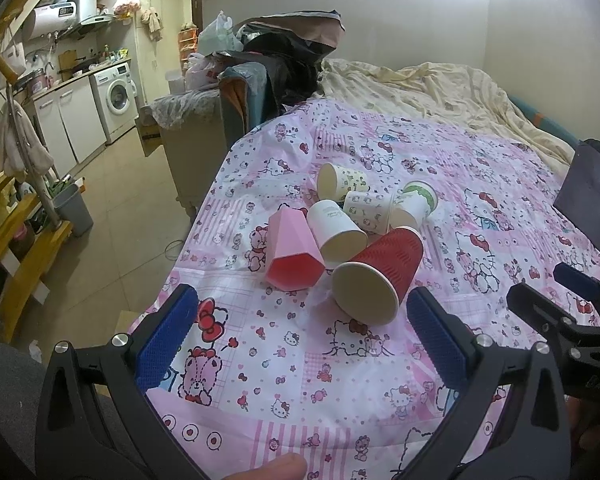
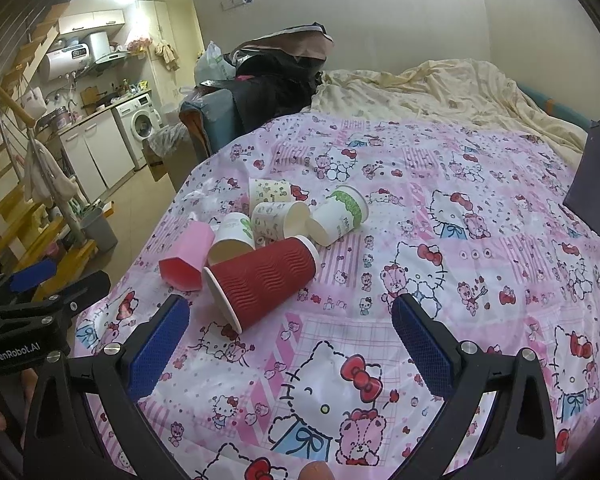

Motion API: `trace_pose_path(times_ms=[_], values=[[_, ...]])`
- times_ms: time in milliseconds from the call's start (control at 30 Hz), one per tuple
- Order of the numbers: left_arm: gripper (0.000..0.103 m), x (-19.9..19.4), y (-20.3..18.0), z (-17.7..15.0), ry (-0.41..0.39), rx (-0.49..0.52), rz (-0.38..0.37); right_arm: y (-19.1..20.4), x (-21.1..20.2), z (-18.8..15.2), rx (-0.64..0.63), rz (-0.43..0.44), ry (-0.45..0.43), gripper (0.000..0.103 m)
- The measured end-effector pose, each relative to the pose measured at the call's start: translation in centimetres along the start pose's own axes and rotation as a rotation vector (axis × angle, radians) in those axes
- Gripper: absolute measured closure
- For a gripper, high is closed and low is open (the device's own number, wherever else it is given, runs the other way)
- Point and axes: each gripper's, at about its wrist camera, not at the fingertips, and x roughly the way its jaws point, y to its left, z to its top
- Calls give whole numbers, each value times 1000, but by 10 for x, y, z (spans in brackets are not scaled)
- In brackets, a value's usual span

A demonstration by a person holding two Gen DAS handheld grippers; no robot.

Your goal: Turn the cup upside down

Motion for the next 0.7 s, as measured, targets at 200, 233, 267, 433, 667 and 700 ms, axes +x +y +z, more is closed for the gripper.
trace_pose_path(times_ms=[200,233,267,433,667,700], values=[[0,1,-1,1,-2,4,-1,1,1,0,2,1,0,0],[0,0,-2,1,-3,4,0,1,1,-1,1,-1,-1,0],[0,0,-2,1,-4,4,-2,1,1,0,1,-2,-1,0],[0,1,-2,1,-3,2,-5,-1,1,0,3,0,6,0],[0,2,-4,1,-2,4,-5,-1,4,-5,4,1,4,0],[0,2,-3,1,-4,4,-4,-1,4,-5,4,1,5,0]])
